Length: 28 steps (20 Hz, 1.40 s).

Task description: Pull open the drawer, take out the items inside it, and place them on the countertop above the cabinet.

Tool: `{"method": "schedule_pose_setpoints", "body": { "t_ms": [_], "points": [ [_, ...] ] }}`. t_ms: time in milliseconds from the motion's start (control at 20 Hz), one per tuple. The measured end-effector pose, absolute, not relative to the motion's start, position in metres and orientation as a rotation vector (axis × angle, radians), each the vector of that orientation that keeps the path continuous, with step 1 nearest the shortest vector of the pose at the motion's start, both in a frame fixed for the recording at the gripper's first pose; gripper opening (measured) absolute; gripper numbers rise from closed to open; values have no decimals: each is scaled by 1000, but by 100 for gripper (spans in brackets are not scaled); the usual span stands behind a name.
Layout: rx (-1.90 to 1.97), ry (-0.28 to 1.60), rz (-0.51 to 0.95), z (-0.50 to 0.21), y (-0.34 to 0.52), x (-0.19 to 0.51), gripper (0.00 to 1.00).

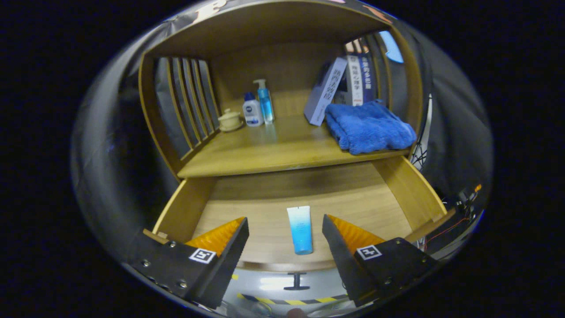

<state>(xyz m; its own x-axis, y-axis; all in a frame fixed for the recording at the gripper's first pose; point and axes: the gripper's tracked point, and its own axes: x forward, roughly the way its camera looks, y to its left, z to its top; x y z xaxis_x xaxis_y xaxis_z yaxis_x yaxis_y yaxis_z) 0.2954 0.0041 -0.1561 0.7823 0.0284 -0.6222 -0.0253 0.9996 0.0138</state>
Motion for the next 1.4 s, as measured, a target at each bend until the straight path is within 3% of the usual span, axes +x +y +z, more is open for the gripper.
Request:
{"method": "schedule_pose_setpoints", "body": {
  "t_ms": [250,500,750,1000,1100,1400],
  "points": [
    [-4,984,33,-211,4,313,100],
    [-116,1117,-24,-252,-8,321,98],
    [-93,1207,-81,-266,-24,324,49],
    [-72,1234,-44,-268,-24,321,42],
    [-35,1196,-32,-262,-23,320,35],
    [48,1050,35,-229,-13,317,35]
  ]
}}
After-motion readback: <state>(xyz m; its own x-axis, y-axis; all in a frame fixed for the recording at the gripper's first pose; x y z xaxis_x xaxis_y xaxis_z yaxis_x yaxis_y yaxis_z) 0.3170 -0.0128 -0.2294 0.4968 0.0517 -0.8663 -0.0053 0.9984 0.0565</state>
